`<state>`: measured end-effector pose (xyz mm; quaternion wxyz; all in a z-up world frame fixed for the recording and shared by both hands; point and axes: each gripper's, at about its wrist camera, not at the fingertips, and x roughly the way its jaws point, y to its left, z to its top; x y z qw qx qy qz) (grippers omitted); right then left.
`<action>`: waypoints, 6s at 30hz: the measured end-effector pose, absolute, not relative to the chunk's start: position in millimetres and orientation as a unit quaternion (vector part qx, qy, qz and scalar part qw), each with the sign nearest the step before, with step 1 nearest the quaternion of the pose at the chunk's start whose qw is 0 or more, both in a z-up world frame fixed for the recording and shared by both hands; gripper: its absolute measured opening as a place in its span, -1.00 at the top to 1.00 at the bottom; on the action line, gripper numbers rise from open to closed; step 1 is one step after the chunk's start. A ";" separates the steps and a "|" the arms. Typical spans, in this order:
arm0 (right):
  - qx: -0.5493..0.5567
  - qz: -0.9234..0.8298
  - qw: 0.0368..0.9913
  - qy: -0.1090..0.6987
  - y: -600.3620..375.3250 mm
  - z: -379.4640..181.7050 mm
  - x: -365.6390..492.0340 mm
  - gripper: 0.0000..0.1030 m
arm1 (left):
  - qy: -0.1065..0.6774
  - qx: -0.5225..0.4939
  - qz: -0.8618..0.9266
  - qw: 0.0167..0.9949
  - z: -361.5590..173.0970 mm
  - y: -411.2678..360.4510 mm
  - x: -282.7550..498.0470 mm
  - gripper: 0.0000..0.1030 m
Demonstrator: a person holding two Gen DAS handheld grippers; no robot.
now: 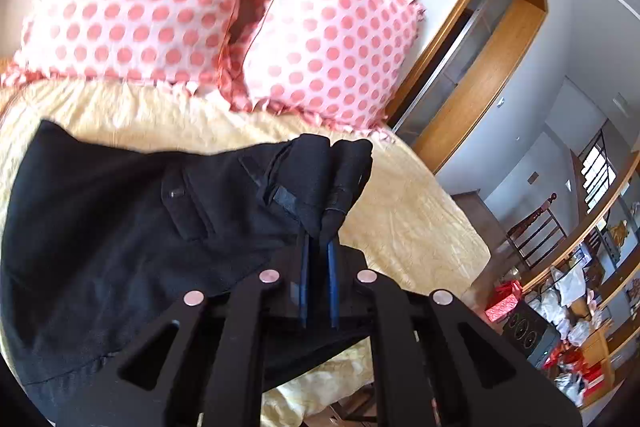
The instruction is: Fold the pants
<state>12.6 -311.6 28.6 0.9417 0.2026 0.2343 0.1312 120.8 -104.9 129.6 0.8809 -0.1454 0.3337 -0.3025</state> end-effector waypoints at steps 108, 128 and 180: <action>0.172 0.149 0.926 0.303 -282.4 69.5 89.5 -0.97 | 0.303 -0.095 -0.117 0.941 62.8 66.4 35.9 -0.96; 0.175 0.205 0.843 0.465 -261.9 30.3 208.6 -0.28 | 0.437 -0.145 -0.161 0.873 29.5 62.9 118.3 -0.96; 0.227 0.273 0.840 0.411 -269.7 39.3 205.6 0.64 | 0.458 -0.179 -0.165 0.855 59.1 67.0 207.2 0.82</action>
